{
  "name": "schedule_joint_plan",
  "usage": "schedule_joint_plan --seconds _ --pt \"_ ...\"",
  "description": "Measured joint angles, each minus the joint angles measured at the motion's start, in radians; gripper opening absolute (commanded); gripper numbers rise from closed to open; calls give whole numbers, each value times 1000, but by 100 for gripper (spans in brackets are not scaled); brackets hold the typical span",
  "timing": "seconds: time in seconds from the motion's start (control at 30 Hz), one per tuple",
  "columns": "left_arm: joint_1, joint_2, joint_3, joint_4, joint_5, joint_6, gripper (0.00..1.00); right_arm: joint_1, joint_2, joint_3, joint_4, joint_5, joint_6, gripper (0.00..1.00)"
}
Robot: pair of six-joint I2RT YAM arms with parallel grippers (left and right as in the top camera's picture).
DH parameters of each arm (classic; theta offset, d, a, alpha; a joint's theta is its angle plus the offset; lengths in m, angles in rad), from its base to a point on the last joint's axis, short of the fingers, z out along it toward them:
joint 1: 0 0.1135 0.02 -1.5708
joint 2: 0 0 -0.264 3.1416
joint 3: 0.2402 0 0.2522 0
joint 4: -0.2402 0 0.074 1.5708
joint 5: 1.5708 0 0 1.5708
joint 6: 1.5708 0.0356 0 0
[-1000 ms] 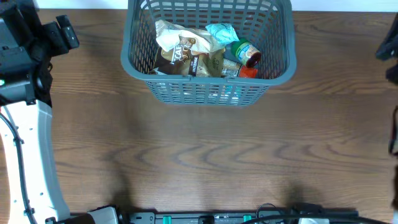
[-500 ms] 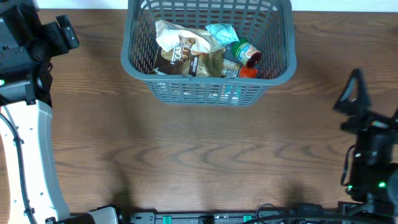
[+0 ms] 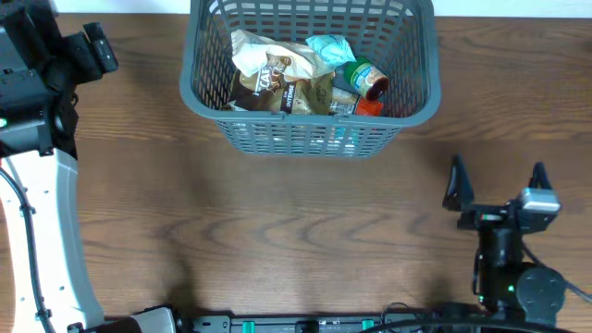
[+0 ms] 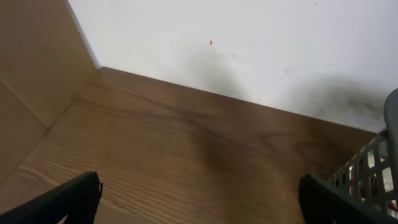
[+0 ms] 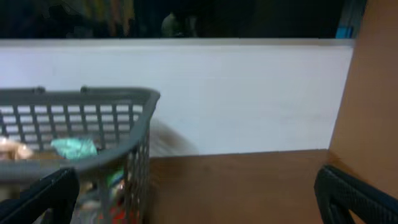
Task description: Pack container
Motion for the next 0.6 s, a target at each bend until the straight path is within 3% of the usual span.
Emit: schedule_joint_plan --seconds 0.6 --pt "0 0 0 0 0 0 99 40 -181 -241 5 -36 -10 99"
